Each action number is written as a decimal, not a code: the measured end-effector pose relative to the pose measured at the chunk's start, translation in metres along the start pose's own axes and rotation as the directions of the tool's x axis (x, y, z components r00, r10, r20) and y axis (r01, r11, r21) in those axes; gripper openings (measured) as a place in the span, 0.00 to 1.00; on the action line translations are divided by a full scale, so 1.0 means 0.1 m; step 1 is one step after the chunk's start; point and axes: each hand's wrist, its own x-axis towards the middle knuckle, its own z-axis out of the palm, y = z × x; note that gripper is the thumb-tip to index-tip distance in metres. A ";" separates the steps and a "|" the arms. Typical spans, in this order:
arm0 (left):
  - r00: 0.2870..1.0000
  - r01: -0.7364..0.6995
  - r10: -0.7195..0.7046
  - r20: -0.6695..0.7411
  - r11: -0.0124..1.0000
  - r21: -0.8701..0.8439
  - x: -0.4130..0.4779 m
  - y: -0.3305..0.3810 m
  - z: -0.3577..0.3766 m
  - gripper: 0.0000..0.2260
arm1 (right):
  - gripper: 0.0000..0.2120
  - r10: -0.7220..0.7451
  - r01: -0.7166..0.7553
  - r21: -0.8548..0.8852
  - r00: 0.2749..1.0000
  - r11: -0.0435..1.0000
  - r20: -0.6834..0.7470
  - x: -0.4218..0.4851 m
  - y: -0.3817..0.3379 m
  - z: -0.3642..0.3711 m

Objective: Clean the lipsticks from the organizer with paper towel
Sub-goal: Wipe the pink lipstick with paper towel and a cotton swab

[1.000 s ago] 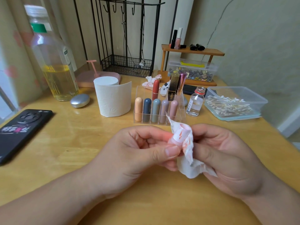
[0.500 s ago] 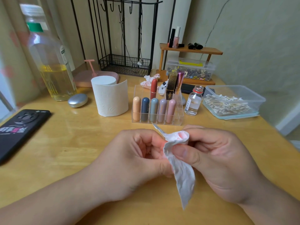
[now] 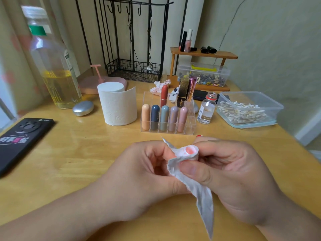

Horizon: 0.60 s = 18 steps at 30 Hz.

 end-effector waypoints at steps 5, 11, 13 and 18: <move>0.996 0.022 -0.030 -0.085 0.995 -0.095 0.01 -0.02 0.04 0.12 | 0.05 0.067 -0.064 0.095 0.997 0.993 -0.025 -0.02 0.03 0.01; 0.993 0.086 -0.062 0.097 0.960 -0.267 0.06 0.03 -0.04 0.11 | 0.14 0.049 -0.088 0.241 0.986 0.967 0.162 0.03 -0.04 -0.13; 0.991 0.061 -0.031 0.133 0.970 -0.234 0.05 0.07 -0.04 0.04 | 0.15 0.036 -0.078 0.205 0.979 0.976 0.200 0.04 -0.03 -0.16; 0.998 0.057 -0.054 0.032 0.993 -0.106 0.05 0.10 -0.01 0.05 | 0.16 0.088 -0.108 0.071 0.968 0.992 0.234 -0.01 -0.07 -0.22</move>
